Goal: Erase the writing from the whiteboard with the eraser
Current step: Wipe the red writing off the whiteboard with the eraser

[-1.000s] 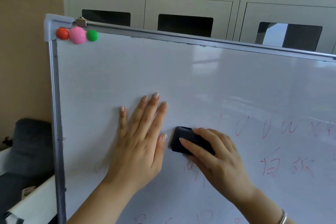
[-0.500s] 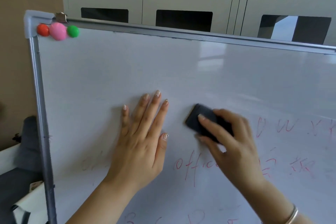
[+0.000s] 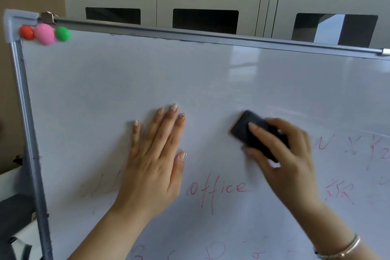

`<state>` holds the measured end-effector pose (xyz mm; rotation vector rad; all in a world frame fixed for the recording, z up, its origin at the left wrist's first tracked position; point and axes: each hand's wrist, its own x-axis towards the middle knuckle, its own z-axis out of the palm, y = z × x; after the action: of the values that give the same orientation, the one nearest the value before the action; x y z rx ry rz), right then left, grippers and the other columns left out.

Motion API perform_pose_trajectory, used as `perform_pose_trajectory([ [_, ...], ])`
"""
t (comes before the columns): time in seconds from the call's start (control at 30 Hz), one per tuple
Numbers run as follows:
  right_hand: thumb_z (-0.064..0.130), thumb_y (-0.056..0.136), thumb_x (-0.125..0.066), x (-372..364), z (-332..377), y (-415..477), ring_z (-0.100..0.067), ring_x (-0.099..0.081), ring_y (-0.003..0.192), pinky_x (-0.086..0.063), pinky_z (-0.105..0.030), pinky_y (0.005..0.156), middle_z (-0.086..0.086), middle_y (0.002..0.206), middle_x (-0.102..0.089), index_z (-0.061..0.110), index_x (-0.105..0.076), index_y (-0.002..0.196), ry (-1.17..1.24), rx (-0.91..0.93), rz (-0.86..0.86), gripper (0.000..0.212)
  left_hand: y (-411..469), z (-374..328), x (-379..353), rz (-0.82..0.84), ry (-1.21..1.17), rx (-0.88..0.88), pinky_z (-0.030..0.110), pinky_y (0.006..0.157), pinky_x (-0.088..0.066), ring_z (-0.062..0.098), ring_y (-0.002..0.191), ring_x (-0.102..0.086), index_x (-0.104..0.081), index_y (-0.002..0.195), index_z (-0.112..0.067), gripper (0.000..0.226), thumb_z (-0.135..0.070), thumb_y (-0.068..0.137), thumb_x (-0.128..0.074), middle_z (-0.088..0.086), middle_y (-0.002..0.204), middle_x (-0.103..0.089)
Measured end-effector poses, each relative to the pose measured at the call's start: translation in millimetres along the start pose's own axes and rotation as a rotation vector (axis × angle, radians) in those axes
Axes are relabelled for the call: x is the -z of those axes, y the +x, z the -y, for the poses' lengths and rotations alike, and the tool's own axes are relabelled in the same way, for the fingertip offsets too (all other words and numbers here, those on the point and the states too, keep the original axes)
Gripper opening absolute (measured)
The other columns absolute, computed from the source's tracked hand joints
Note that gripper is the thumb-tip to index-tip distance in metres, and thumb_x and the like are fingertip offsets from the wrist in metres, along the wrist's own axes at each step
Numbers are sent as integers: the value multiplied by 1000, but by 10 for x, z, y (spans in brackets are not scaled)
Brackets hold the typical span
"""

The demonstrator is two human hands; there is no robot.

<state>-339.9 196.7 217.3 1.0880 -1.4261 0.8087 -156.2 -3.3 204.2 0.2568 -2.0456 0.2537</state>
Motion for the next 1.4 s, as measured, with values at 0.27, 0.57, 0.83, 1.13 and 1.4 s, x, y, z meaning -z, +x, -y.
perform_pose_trajectory([
  [0.27,26,91,-75,138,-214,62,-36,-55,110,-47,-34,96,-13,130,-57,16,-69,128,47,-136,-47,39,8,-197,-41,-21,-37,30,62,123,-7,27,156,-10,-27,157,-11,60,-27,100,-36,5,168,-16],
  [0.57,24,95,-72,-53,36,-495,-28,-55,122,-46,-38,102,-7,137,-55,24,-63,136,26,251,208,43,30,-560,-185,44,-37,0,65,121,-11,26,156,-11,-24,158,-15,60,-29,101,-35,2,169,-14],
  [0.83,24,95,-71,210,-405,-215,-31,-57,117,-49,-41,101,-11,131,-61,20,-71,129,20,98,75,35,62,-615,-203,47,-37,48,62,122,-9,24,156,-10,-22,159,-14,62,-30,100,-34,2,169,-11],
  [1.13,21,92,-72,430,-805,-62,-29,-51,115,-41,-28,104,-13,132,-57,16,-68,131,25,-24,4,40,216,-1021,-338,8,-63,40,59,123,-9,25,156,-10,-23,158,-12,62,-29,100,-34,3,169,-13],
  [1.4,18,93,-73,226,-631,-558,-30,-56,123,-48,-40,102,-8,140,-53,25,-59,139,61,220,146,48,288,-1302,-510,34,-61,13,60,122,-11,25,156,-10,-19,159,-10,62,-29,102,-34,4,169,-10],
])
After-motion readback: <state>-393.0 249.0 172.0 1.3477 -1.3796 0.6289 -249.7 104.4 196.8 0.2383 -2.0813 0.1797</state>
